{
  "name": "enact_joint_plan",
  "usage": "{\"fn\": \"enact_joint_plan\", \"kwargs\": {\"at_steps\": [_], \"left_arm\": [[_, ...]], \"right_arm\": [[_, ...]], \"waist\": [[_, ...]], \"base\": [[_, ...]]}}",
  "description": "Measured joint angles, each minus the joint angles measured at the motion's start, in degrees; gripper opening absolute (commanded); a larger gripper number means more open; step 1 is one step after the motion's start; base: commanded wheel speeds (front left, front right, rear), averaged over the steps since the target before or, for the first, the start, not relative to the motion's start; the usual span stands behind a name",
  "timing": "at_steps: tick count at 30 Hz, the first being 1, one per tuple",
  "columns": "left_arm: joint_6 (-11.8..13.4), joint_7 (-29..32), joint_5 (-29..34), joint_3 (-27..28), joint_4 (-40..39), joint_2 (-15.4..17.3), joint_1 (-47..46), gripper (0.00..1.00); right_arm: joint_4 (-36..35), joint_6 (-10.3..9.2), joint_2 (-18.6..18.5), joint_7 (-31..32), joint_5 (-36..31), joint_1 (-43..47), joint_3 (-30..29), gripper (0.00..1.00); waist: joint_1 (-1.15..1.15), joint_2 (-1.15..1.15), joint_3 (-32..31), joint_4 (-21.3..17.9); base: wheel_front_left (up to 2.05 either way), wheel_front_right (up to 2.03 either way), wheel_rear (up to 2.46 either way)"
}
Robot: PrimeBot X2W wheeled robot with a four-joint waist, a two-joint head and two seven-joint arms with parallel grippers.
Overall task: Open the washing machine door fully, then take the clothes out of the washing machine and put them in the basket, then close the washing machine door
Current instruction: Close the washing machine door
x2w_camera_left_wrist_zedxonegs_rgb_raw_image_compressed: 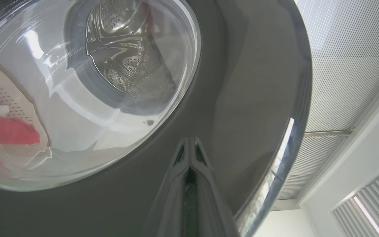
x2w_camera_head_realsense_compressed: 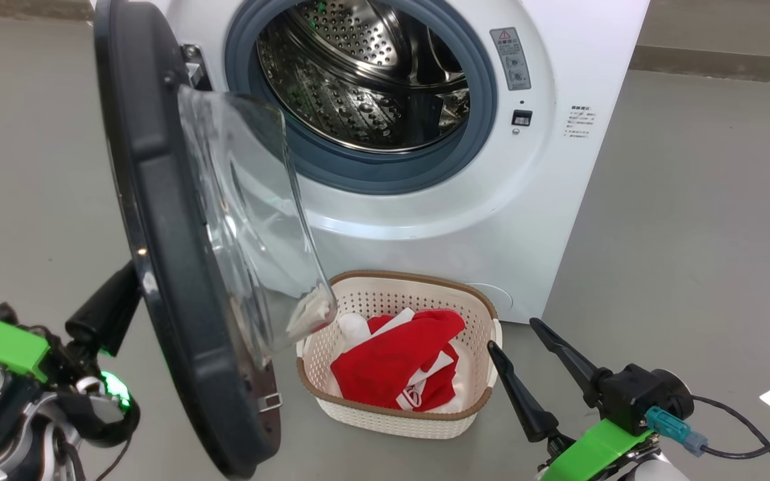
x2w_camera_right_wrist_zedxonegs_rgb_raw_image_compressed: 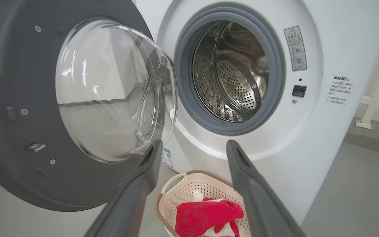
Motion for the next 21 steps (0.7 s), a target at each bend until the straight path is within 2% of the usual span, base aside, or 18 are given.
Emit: {"fn": "enact_joint_plan", "kwargs": {"at_steps": [1, 2, 5, 8, 14, 17, 21], "left_arm": [[-0.38, -0.52, 0.16, 0.18, -0.34, 0.01, 0.28, 0.49], [-0.84, -1.09, 0.65, 0.16, -0.73, 0.13, 0.68, 1.0], [-2.88, -3.57, 3.16, 0.55, -1.88, 0.84, 1.74, 1.0], [-7.62, -8.05, 10.79, -0.36, -3.55, 3.75, 3.91, 1.0], [-16.57, -20.94, 32.09, -5.33, -4.17, 9.92, 8.47, 1.0], [-18.51, -27.55, 41.17, -8.25, -4.19, 11.07, 9.92, 1.0], [-18.7, -35.54, 53.47, -11.91, -4.19, 12.92, 11.94, 1.0]], "right_arm": [[0.01, 0.0, 0.01, 0.0, 0.0, 0.0, -0.02, 1.0], [0.02, 0.0, 0.01, 0.0, 0.0, 0.0, -0.02, 1.0], [0.1, 0.0, 0.03, 0.0, 0.0, 0.0, -0.03, 1.0], [0.14, 0.0, 0.08, 0.0, 0.0, 0.0, -0.18, 1.0], [0.16, 0.0, 0.32, 0.0, 0.0, 0.01, -0.31, 1.0], [0.16, 0.0, 0.41, 0.0, 0.0, 0.02, -0.35, 1.0], [0.15, 0.0, 0.49, 0.0, 0.0, 0.07, -0.43, 1.0]], "waist": [[0.0, 0.0, -0.03, 0.02], [0.0, 0.0, -0.06, 0.04], [0.0, 0.0, -0.2, 0.07], [0.0, 0.0, -0.3, 0.13], [0.0, 0.0, -0.44, 0.36], [0.0, 0.0, -0.53, 0.43], [0.0, 0.0, -0.71, 0.42]], "base": [[0.0, 0.0, 0.0], [0.0, 0.0, 0.0], [0.0, 0.0, 0.0], [0.0, 0.0, 0.0], [0.0, 0.0, 0.0], [0.0, 0.0, 0.0], [0.0, 0.0, 0.0]]}}
